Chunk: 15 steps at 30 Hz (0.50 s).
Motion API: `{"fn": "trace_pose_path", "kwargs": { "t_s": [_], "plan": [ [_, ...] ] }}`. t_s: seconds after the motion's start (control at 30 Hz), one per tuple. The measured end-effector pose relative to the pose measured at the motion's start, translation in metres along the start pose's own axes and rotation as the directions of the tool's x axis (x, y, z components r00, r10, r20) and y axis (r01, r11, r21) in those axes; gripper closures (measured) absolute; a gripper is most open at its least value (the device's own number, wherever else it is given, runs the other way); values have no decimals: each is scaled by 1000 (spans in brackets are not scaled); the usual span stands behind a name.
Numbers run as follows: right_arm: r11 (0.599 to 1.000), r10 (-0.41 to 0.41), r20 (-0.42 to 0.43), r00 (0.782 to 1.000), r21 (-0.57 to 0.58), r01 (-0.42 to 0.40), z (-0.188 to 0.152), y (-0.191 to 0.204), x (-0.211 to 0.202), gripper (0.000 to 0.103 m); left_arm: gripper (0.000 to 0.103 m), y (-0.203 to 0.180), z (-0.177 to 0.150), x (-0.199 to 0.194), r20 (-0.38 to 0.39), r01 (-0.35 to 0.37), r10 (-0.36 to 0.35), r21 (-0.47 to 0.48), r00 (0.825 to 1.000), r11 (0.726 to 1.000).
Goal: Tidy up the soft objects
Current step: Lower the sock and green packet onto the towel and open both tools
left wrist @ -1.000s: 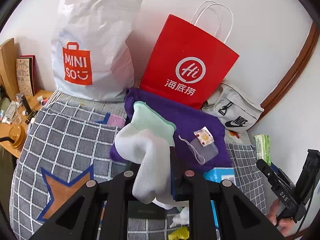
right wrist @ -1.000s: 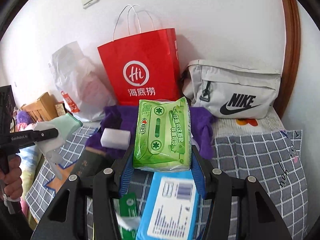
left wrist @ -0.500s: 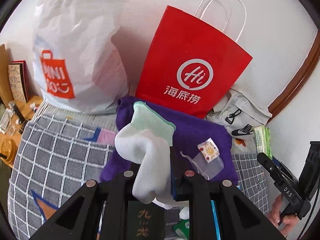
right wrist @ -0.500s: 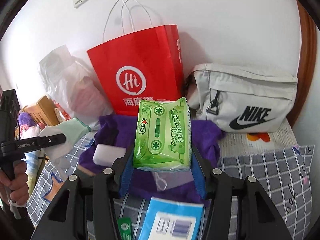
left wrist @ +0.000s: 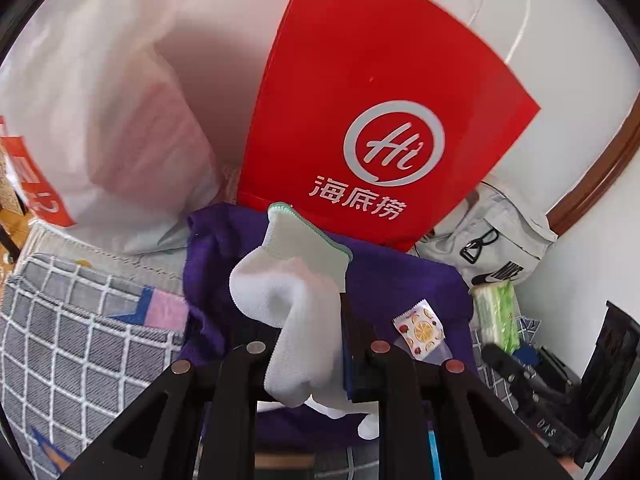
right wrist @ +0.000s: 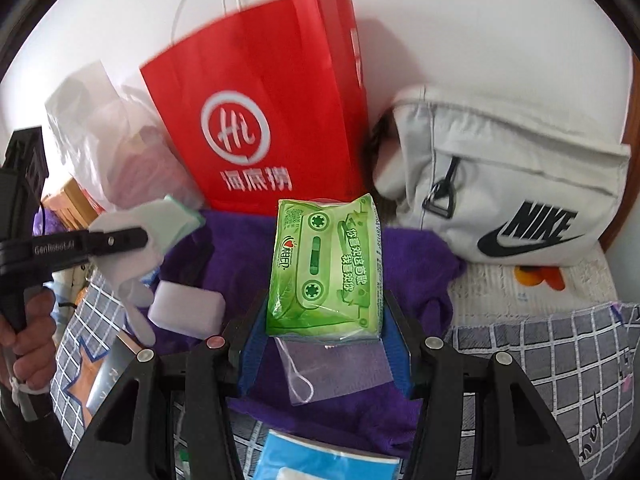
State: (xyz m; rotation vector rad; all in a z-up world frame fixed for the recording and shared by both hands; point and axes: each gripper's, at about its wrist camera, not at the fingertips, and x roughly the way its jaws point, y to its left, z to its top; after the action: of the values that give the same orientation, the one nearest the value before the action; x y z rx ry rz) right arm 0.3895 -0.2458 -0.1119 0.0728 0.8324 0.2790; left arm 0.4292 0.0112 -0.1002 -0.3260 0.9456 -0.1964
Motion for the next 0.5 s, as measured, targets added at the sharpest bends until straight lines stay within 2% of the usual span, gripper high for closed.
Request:
{"fn": "trace_pose_path", "kwargs": {
  "t_s": [0.17,0.27,0.43,0.5],
  "plan": [
    [998,52,-75,996,25,-50,-6,-7,25,51,86,6,-1,16,-5,24,-24,-11,1000,1000],
    [999,35,-115,993,8,-34,-12,-5,37,51,86,11,-2,27,-39,28,-29,-25,999,999],
    [1000,18,-181,983,-16,-21,-19,-1,57,51,86,16,0,35,-49,47,-48,-31,998,998],
    [999,-16,-192,981,-30,11,-20,-2,61,51,85,18,1,37,-50,45,-46,-34,998,998]
  ]
}}
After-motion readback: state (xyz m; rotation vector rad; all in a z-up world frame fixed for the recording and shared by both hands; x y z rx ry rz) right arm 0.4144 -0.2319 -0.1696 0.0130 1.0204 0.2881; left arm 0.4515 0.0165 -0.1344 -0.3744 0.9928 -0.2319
